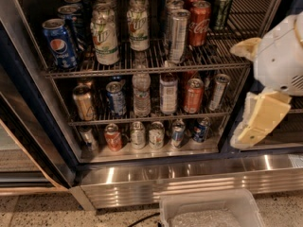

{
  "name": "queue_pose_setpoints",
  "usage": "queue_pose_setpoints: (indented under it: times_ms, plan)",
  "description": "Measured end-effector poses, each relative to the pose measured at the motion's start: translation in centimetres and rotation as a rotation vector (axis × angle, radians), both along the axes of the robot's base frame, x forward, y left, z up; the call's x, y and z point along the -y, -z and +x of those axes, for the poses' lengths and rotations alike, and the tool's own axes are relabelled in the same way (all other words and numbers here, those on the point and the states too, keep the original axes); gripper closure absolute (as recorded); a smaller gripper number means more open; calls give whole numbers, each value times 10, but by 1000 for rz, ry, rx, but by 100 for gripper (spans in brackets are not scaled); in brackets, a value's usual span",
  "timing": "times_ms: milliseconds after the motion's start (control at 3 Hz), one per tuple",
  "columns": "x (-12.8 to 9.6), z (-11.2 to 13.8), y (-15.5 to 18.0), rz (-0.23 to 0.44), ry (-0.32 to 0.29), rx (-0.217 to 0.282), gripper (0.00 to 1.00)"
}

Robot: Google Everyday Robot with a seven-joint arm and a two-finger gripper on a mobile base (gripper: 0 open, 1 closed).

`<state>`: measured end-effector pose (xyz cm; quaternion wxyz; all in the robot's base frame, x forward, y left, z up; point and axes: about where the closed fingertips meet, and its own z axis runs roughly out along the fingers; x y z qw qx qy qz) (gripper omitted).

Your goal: Pick 7up can from top shelf of fridge

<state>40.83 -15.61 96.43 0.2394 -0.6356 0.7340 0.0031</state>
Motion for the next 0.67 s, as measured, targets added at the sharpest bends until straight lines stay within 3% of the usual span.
queue_pose_setpoints:
  times_ms: [333, 667]
  plan:
    - [-41, -7, 0, 85, -108, 71, 0]
    - [-41, -7, 0, 86, -108, 71, 0]
